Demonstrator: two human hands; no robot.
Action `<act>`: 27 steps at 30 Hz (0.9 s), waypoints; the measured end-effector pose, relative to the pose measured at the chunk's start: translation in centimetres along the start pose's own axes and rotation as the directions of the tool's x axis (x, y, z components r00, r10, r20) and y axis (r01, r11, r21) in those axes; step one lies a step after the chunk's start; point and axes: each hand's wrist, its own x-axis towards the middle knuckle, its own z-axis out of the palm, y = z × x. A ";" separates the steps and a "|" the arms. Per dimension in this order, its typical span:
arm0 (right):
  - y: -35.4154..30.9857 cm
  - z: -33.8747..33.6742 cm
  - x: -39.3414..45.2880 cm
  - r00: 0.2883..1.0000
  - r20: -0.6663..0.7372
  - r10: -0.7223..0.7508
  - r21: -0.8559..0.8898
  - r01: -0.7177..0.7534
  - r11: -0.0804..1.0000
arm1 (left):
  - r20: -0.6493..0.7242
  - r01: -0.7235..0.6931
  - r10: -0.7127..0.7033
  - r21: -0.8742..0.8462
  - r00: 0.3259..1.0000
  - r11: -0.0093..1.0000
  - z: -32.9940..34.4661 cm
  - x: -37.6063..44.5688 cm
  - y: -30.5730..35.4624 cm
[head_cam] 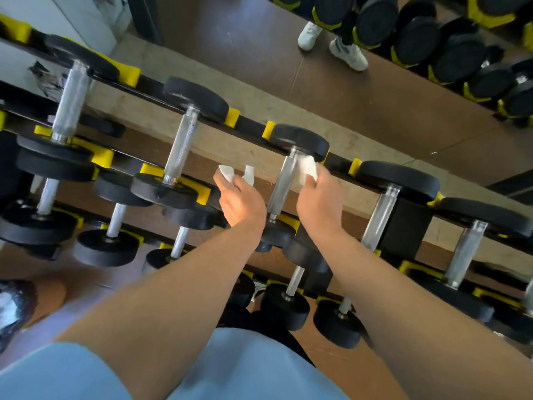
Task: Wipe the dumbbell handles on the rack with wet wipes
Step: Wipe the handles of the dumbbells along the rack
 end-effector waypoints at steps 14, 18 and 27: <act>1.0 -0.2 7.4 0.241 0.688 -0.684 -0.421 0.901 -0.105 | 0.018 0.056 -0.055 -0.048 0.998 0.997 -0.3 0.4 0.3; 2.6 -0.3 8.2 0.340 0.658 -0.672 -0.410 0.910 0.059 | 0.013 0.084 -0.083 -0.060 0.996 0.995 -0.2 0.9 0.1; 2.0 -0.2 -0.4 0.611 0.685 -0.396 -0.183 0.670 0.719 | -0.016 0.083 -0.087 -0.169 0.996 0.982 -0.3 1.0 -0.1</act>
